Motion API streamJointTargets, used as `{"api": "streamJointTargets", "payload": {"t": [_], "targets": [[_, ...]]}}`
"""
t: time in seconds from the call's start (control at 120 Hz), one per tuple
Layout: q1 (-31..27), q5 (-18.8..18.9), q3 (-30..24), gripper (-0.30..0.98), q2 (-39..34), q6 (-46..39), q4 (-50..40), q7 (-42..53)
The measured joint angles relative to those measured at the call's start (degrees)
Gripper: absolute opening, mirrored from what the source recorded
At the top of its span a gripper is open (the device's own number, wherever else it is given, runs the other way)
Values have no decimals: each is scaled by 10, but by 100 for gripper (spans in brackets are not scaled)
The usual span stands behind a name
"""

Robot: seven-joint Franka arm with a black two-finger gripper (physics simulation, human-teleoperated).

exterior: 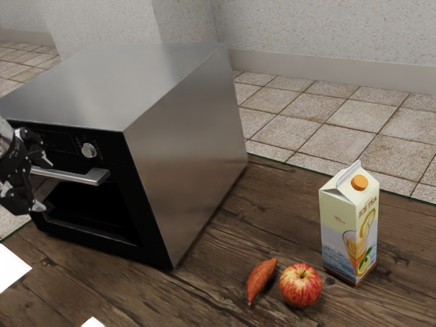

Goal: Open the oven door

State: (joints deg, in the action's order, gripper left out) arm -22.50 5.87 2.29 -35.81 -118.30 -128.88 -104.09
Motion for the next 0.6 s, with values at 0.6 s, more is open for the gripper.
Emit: {"api": "streamJointTargets", "payload": {"t": [0.6], "targets": [[-96, -17, 28, 68, -308, -60, -284, -14]]}}
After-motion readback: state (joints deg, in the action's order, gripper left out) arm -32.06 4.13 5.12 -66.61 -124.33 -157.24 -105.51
